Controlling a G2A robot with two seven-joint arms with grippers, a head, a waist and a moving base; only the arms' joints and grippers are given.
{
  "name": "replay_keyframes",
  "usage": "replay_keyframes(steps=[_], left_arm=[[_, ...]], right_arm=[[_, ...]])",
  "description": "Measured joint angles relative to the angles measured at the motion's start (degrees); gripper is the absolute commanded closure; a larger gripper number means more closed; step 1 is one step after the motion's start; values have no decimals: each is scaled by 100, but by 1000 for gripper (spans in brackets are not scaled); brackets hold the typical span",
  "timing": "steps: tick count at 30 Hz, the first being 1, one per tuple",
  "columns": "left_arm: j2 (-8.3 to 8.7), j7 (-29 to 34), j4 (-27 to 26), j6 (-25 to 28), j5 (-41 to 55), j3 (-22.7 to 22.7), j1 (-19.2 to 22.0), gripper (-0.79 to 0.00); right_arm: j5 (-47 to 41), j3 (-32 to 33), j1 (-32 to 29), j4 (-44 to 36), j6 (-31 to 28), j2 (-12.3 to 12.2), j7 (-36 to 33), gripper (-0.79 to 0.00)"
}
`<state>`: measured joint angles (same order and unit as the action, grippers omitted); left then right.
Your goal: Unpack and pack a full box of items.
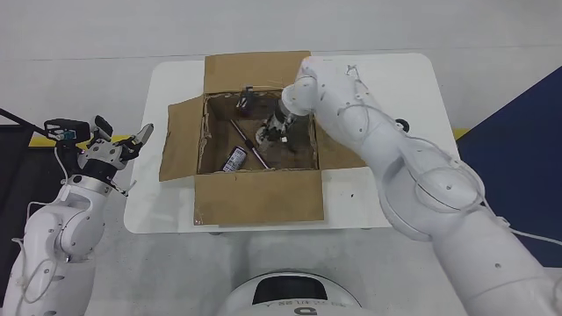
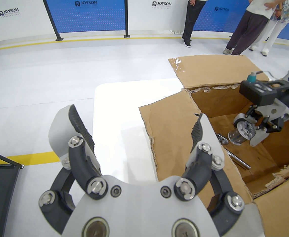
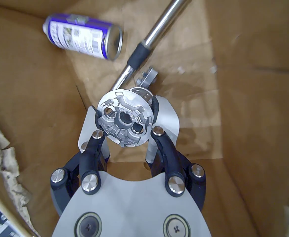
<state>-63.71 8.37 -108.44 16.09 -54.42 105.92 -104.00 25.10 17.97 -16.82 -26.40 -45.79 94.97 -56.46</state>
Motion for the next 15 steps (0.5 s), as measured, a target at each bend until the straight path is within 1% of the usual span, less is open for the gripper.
replay_keyframes(steps=[2, 5, 8, 11, 12, 14, 15], left_arm=[[0, 0, 0, 0, 0, 0, 0, -785], [0, 0, 0, 0, 0, 0, 0, -785], [0, 0, 0, 0, 0, 0, 0, -785], [0, 0, 0, 0, 0, 0, 0, -785], [0, 0, 0, 0, 0, 0, 0, -785], [0, 0, 0, 0, 0, 0, 0, -785], [0, 0, 0, 0, 0, 0, 0, -785]], right_arm=[[109, 83, 39, -159, -120, -107, 268, 0], [396, 253, 53, -598, -203, -353, 733, 0], [730, 500, -63, -1306, -109, -687, 1030, 0], [1061, 893, -343, -2342, 189, -1113, 991, 0], [1213, 1108, -523, -2855, 407, -1305, 899, 0], [1425, 1496, -885, -3711, 744, -1605, 686, 0], [1555, 1794, -1177, -4300, 959, -1802, 511, 0]])
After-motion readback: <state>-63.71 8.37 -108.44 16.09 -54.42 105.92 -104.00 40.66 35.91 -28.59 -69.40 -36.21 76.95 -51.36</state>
